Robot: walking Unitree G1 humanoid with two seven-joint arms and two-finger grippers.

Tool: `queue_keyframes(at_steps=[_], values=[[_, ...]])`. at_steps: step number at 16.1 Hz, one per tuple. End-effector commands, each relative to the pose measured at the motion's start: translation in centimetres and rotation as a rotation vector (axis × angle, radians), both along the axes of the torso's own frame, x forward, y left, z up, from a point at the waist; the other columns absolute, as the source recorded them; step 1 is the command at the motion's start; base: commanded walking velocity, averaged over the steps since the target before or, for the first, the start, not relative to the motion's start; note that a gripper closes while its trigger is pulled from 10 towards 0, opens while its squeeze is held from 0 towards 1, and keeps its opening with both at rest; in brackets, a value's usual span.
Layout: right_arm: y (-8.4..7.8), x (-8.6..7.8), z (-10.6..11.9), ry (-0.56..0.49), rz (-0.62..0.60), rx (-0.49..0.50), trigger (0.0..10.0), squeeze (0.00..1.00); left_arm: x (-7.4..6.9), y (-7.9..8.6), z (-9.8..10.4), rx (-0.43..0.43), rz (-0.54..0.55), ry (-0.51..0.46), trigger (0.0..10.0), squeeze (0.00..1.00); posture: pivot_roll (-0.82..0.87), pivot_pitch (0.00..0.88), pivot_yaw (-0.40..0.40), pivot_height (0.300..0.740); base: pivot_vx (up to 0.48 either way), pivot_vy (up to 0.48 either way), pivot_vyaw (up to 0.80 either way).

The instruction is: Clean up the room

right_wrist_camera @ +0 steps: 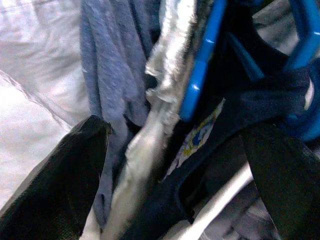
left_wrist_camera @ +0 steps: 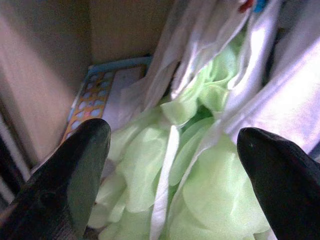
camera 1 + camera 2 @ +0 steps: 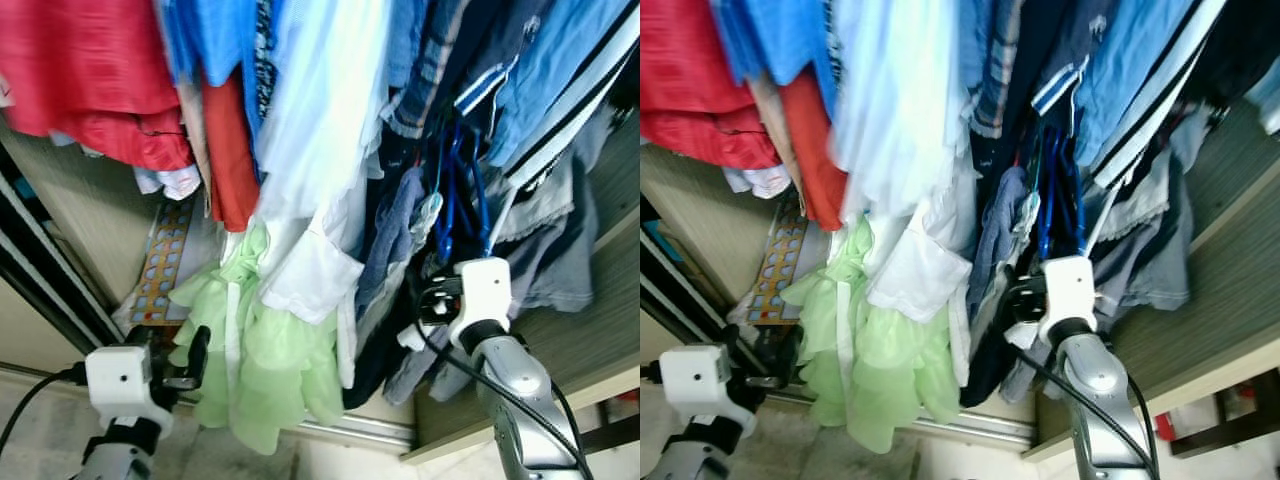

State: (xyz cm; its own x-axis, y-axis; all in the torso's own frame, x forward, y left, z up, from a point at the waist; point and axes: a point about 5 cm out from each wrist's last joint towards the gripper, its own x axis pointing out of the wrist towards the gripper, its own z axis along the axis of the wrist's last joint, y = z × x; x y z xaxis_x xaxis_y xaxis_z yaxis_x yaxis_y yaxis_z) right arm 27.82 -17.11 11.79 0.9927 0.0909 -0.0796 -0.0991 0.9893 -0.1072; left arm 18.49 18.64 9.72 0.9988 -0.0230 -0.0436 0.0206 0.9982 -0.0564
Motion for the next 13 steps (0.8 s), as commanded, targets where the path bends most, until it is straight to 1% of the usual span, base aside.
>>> queue_keyframes(at_steps=[1, 3, 5, 6, 7, 8, 9, 10, 11, 12, 13], values=[[0.3, -1.1, -0.9, 0.044, 0.040, -0.026, 10.0, 0.00, 0.6, -0.6, 0.1, -0.010, -0.024, -0.014, 10.0, 0.00, -0.02, 0.045, -0.108, 0.740, 0.000, 0.000, 0.00], [0.3, -1.6, -1.3, 0.066, 0.052, -0.034, 10.0, 0.00, 1.4, -1.0, 0.4, -0.018, -0.036, -0.034, 10.0, 0.00, -0.02, 0.046, -0.115, 0.740, 0.000, 0.000, 0.00], [-0.4, -2.2, -1.6, 0.060, -0.019, -0.026, 10.0, 0.00, 2.1, -1.0, 0.0, -0.003, -0.022, -0.032, 10.0, 0.00, -0.04, 0.040, -0.092, 0.740, 0.000, 0.000, 0.00], [-0.6, -2.4, -1.7, 0.060, -0.037, -0.023, 10.0, 0.00, 2.2, -1.0, -0.2, -0.004, -0.019, -0.029, 10.0, 0.00, -0.06, 0.033, -0.088, 0.740, 0.000, 0.000, 0.00], [-1.3, -3.0, -1.7, 0.062, -0.069, -0.025, 10.0, 0.00, 2.5, -1.3, -0.4, 0.003, -0.027, -0.027, 10.0, 0.00, -0.09, 0.023, -0.082, 0.740, 0.000, 0.000, 0.00], [-2.5, -4.0, -1.4, 0.058, -0.109, -0.068, 10.0, 0.00, 3.5, -1.9, -0.3, 0.006, -0.076, -0.045, 10.0, 0.00, -0.12, 0.010, -0.085, 0.740, 0.000, 0.000, 0.00], [-3.3, -4.5, -0.8, 0.054, -0.122, -0.080, 10.0, 0.00, 5.0, -2.5, 0.2, 0.007, -0.139, -0.071, 10.0, 0.00, -0.16, 0.012, -0.090, 0.740, 0.000, 0.000, 0.00], [-3.3, -4.5, -0.7, 0.053, -0.113, -0.087, 10.0, 0.00, 5.5, -2.7, 0.4, 0.003, -0.163, -0.079, 10.0, 0.00, -0.16, 0.012, -0.078, 0.740, 0.000, 0.000, 0.00], [-3.1, -4.5, -1.3, 0.060, -0.084, -0.091, 10.0, 0.00, 6.4, -2.8, 0.6, 0.006, -0.165, -0.088, 10.0, 0.00, -0.15, 0.015, -0.054, 0.740, 0.000, 0.000, 0.00], [-2.9, -4.0, -2.0, 0.076, -0.087, -0.076, 10.0, 0.00, 6.8, -3.1, 0.7, 0.004, -0.170, -0.088, 10.0, 0.00, -0.13, 0.016, -0.031, 0.740, 0.000, 0.000, 0.00], [-2.2, -3.0, -1.9, 0.076, -0.072, -0.067, 10.0, 0.00, 6.4, -3.4, 0.6, 0.018, -0.185, -0.089, 10.0, 0.00, -0.13, 0.019, -0.022, 0.740, 0.000, 0.000, 0.00]])
